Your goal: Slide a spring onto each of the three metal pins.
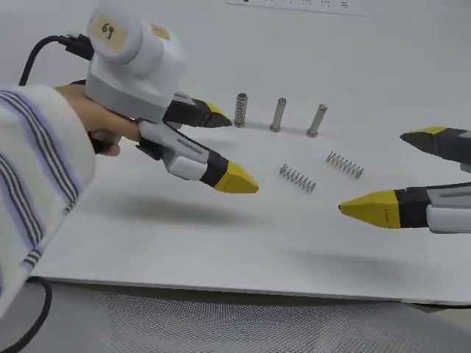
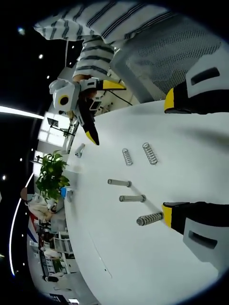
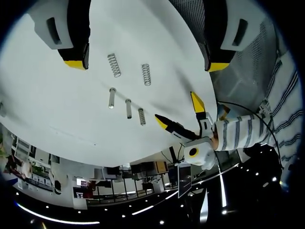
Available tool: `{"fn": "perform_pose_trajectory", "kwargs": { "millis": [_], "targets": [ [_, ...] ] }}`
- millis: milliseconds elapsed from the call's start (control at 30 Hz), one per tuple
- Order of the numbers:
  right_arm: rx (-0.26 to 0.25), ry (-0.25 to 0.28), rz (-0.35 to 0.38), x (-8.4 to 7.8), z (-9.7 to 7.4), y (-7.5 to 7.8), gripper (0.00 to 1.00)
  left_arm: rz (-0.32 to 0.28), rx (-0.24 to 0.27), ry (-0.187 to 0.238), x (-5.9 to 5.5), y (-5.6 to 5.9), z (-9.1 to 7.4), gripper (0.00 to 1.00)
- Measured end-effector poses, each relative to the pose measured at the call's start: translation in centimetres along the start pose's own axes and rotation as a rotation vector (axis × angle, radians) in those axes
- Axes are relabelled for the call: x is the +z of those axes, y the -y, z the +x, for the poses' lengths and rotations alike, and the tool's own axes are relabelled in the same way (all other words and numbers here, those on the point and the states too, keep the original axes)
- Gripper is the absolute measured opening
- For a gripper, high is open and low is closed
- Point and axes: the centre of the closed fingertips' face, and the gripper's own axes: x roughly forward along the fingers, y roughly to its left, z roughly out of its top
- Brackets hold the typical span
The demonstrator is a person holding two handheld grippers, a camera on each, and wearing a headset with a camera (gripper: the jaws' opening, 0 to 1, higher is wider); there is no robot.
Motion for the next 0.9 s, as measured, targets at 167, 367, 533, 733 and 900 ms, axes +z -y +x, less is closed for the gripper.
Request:
{"fn": "perform_pose_trajectory", "kwargs": {
  "millis": [167,367,533,733,900],
  "targets": [
    [-0.003,-0.006,0.009,-0.5,-0.2,0.0,0.99,0.015,-0.021,-0.005,0.4,0.5,0.8,0.71],
    [-0.015,-0.012,0.019,-0.8,-0.4,0.1,0.99,0.047,-0.042,-0.023,0.5,0.8,1.9,0.63],
    [-0.017,-0.016,0.019,-0.9,-0.5,0.2,0.99,0.064,-0.057,-0.042,0.6,1.4,3.3,0.63],
    [-0.018,-0.019,0.022,-1.1,-0.4,0.2,0.99,0.06,-0.073,-0.059,0.3,1.1,4.0,0.59],
    [-0.015,-0.031,0.036,-1.7,-0.4,0.0,0.99,0.071,-0.092,-0.061,0.4,1.0,4.9,0.56]
  ]
}}
